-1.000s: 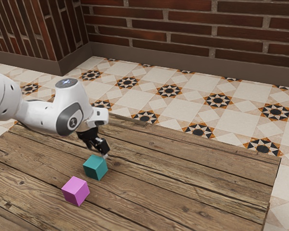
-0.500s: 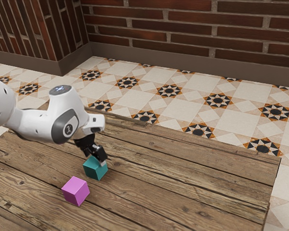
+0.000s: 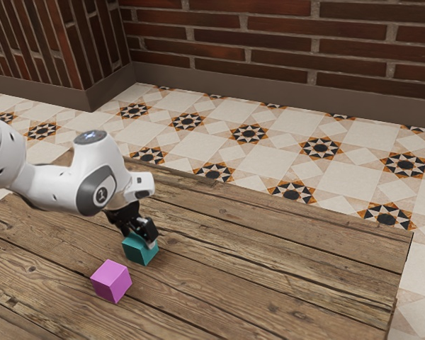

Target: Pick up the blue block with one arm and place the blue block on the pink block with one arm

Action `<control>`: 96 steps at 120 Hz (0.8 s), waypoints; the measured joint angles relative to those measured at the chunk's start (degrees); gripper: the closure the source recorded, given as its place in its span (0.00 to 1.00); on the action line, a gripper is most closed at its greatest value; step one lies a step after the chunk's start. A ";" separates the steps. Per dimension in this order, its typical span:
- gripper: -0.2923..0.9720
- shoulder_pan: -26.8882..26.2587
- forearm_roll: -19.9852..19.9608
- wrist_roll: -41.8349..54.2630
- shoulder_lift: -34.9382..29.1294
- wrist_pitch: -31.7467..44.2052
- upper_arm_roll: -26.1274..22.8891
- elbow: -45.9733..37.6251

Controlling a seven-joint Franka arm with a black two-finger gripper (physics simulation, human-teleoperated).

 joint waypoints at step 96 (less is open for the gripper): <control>0.25 -0.12 4.26 -3.46 2.38 0.72 0.24 0.47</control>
